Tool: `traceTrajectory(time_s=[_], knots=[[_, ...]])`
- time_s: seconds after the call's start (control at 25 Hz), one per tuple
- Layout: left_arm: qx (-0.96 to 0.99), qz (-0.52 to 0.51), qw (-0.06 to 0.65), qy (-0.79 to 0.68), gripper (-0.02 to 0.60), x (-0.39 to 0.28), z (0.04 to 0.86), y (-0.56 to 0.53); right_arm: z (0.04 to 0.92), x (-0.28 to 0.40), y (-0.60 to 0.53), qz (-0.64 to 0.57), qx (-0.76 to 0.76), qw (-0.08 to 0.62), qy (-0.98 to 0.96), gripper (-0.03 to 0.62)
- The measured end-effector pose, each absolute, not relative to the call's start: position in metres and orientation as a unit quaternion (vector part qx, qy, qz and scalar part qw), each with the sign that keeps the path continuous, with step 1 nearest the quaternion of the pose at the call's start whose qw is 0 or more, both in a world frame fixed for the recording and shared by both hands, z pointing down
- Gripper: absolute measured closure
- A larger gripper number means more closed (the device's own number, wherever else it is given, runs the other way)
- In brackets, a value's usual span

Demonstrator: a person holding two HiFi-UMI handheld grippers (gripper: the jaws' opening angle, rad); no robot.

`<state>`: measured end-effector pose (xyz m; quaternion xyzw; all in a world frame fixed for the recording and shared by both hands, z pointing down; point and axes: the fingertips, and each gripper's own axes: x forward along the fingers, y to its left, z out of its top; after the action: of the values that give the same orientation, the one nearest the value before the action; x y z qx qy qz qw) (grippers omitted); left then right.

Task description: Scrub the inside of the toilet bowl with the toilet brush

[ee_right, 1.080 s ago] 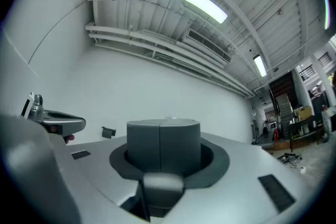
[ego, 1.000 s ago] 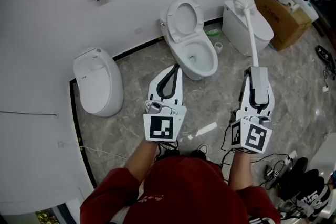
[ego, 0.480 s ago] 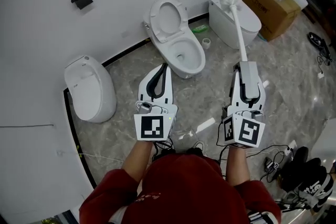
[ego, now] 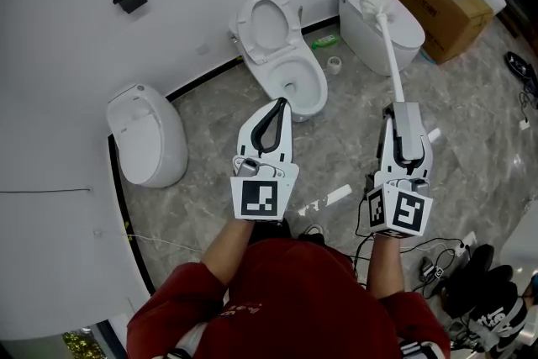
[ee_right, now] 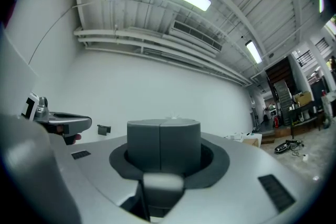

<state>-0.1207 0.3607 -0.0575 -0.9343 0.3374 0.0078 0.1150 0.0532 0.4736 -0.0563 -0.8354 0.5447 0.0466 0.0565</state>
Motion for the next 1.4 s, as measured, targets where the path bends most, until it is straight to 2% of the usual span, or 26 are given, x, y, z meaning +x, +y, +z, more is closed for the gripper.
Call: traceTrajectory(time_s=[0.44,1.04,1.16,1.4], knots=[[-0.928,0.006,0.095,0.361,0.582,-0.093,-0.044,0.296,-0.03,0.089,0.407,0.023,-0.819,0.053,0.57,0.444],[-0.906,0.044,0.041,0.419,0.581,-0.101,-0.04,0.059,-0.042,0.097,0.164,0.021,-0.795,0.013,0.606,0.444],[-0.901,0.066,0.036,0.427,0.583,-0.102,-0.037,0.023,-0.039,0.096,0.127,0.017,-0.789,0.011,0.614,0.444],[-0.897,0.042,0.047,0.437,0.581,-0.078,-0.031,-0.022,-0.019,0.121,0.071,-0.004,-0.78,0.009,0.626,0.444]])
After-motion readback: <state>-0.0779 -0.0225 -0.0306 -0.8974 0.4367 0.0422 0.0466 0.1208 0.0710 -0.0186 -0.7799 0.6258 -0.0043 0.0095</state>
